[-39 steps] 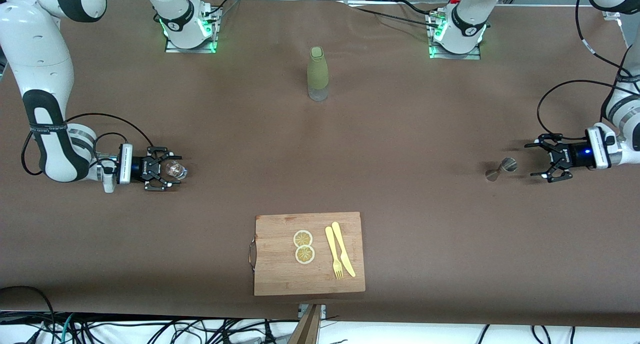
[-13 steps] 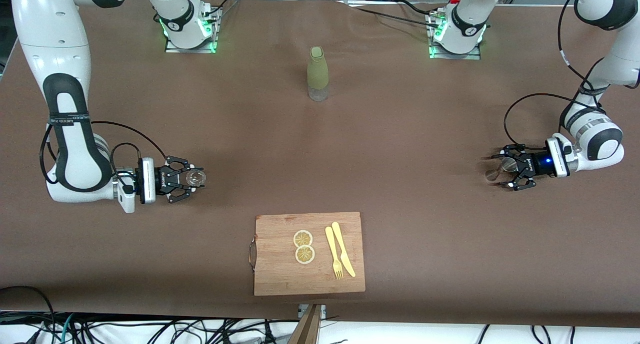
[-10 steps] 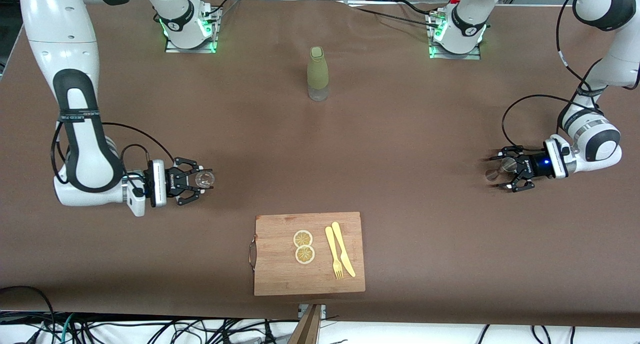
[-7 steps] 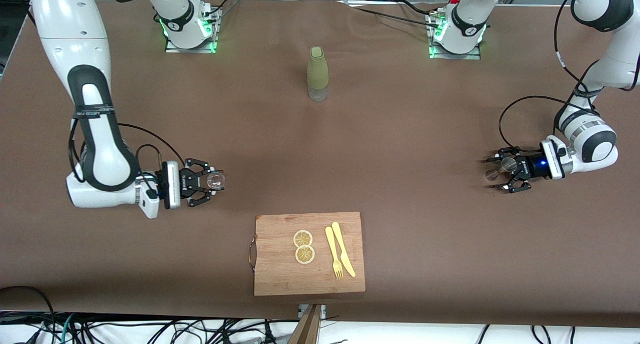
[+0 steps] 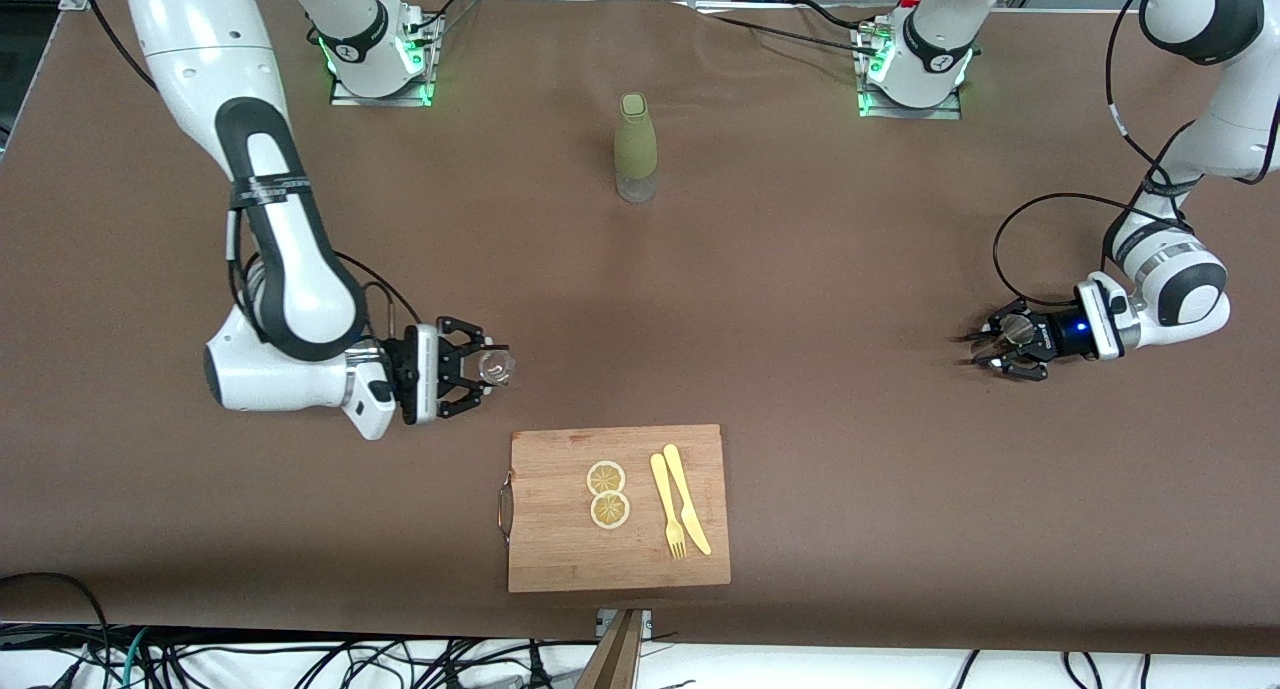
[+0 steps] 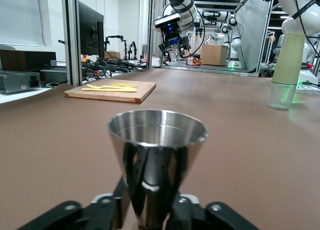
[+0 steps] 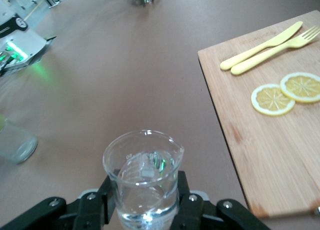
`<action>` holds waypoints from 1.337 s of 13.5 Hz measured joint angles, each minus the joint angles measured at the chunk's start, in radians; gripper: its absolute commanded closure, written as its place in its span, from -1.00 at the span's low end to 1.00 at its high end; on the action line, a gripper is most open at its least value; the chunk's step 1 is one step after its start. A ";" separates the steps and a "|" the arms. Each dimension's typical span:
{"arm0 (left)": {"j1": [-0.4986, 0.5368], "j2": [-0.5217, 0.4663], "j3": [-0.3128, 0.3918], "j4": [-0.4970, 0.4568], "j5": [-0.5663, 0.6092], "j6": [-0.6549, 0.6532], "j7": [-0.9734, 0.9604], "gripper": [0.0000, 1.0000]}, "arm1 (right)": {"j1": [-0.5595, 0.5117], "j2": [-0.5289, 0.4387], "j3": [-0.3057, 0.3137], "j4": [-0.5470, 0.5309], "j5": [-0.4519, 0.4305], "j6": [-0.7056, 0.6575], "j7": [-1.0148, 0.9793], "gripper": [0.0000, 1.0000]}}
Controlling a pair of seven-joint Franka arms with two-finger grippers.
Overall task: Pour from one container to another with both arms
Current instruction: 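Lift the beaker and jigger, bringing both grippers together mid-table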
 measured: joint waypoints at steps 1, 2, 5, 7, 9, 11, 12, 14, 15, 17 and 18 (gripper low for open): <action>0.000 0.000 0.000 0.000 0.000 0.000 0.001 1.00 | 0.024 0.000 0.000 0.006 0.000 0.023 0.033 0.53; 0.000 0.000 0.000 0.000 -0.001 0.000 0.003 1.00 | 0.046 0.000 0.000 0.009 -0.001 0.048 0.062 0.53; 0.000 0.000 0.000 0.000 -0.002 -0.001 0.006 1.00 | 0.103 0.000 -0.001 0.012 -0.001 0.111 0.127 0.53; 0.000 -0.001 0.000 0.000 -0.002 0.000 0.008 1.00 | 0.138 0.000 -0.001 0.026 -0.017 0.134 0.180 0.53; -0.008 -0.005 -0.001 0.003 -0.002 -0.001 0.010 1.00 | 0.174 -0.001 -0.001 0.045 -0.064 0.163 0.263 0.53; -0.026 -0.014 -0.003 0.005 -0.002 -0.001 0.010 1.00 | 0.203 -0.001 -0.001 0.059 -0.115 0.191 0.343 0.53; -0.037 -0.021 -0.005 0.006 -0.008 -0.001 0.010 1.00 | 0.217 -0.001 0.000 0.063 -0.139 0.201 0.376 0.53; -0.064 -0.031 -0.006 0.006 -0.042 -0.001 0.010 1.00 | 0.247 -0.001 0.000 0.068 -0.182 0.226 0.443 0.53; -0.082 -0.033 -0.007 0.005 -0.062 -0.001 0.010 1.00 | 0.262 -0.001 0.000 0.068 -0.196 0.240 0.470 0.53; -0.131 -0.035 -0.009 -0.001 -0.108 -0.001 0.010 1.00 | 0.287 -0.001 0.000 0.068 -0.207 0.259 0.508 0.53; -0.162 -0.038 -0.010 -0.005 -0.135 -0.001 0.010 1.00 | 0.296 -0.001 0.000 0.068 -0.218 0.263 0.530 0.53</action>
